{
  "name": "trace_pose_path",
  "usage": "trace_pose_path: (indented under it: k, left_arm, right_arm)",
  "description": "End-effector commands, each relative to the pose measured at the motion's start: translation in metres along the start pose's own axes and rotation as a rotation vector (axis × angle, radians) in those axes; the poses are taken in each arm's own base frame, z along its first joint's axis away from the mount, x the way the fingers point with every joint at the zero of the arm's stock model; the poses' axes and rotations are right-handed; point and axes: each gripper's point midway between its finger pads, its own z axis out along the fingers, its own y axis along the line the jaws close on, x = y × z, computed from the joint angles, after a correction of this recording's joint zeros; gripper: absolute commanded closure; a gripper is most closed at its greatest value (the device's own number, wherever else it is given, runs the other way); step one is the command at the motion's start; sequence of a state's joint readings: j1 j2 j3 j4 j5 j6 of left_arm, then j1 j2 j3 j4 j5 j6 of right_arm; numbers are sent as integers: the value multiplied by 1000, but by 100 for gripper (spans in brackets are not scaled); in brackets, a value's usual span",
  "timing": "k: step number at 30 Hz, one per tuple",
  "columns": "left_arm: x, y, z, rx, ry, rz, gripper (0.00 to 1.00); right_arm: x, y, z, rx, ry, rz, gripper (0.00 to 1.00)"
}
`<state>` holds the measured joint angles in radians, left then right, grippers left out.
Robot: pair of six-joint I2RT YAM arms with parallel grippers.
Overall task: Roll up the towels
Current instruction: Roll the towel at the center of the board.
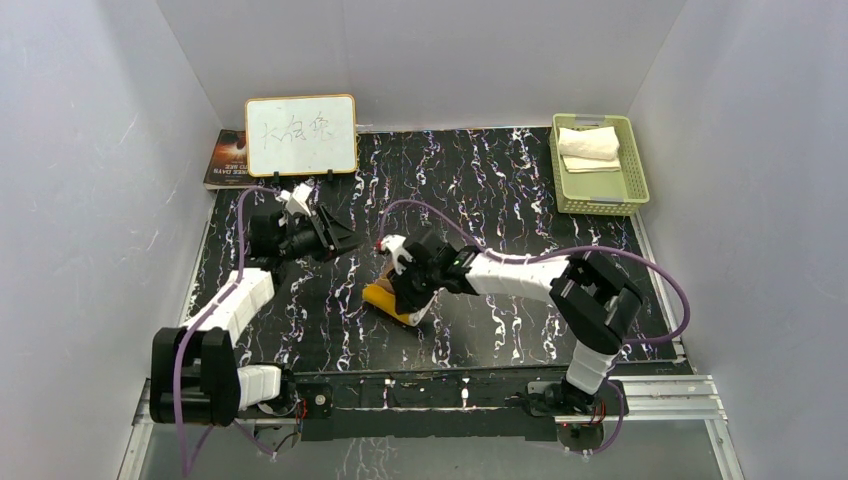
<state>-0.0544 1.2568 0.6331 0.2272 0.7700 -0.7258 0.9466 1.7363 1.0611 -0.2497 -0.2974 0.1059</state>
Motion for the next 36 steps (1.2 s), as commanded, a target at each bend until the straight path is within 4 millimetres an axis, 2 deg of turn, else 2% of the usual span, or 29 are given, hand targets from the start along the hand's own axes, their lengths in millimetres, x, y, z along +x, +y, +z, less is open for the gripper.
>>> trace_pose_path:
  k: [1, 4, 8, 12, 20, 24, 32, 36]
  left_arm:
    - [27, -6, -14, 27, 50, -29, 53]
    - [44, -4, -18, 38, 71, -40, 53]
    - [59, -3, -21, 66, 84, -61, 53]
    - [71, -3, -16, 107, 99, -108, 54]
    - [84, -16, 8, 182, 141, -163, 55]
    - [93, -18, 25, 199, 170, -153, 55]
    - [86, 12, 62, 154, 170, -170, 56]
    - [89, 28, 74, 138, 174, -197, 57]
  right_arm:
    - [-28, 14, -15, -232, -104, 201, 90]
    - [-33, 3, -22, -285, -125, 288, 90]
    - [-19, -19, -11, -315, -77, 425, 90]
    - [-2, -31, 2, -334, -23, 522, 90]
    - [23, -45, 12, -382, -12, 684, 91]
    - [26, -50, 12, -385, -12, 719, 90]
    - [26, -52, 8, -397, -12, 731, 89]
    - [27, -52, 6, -389, -8, 725, 87]
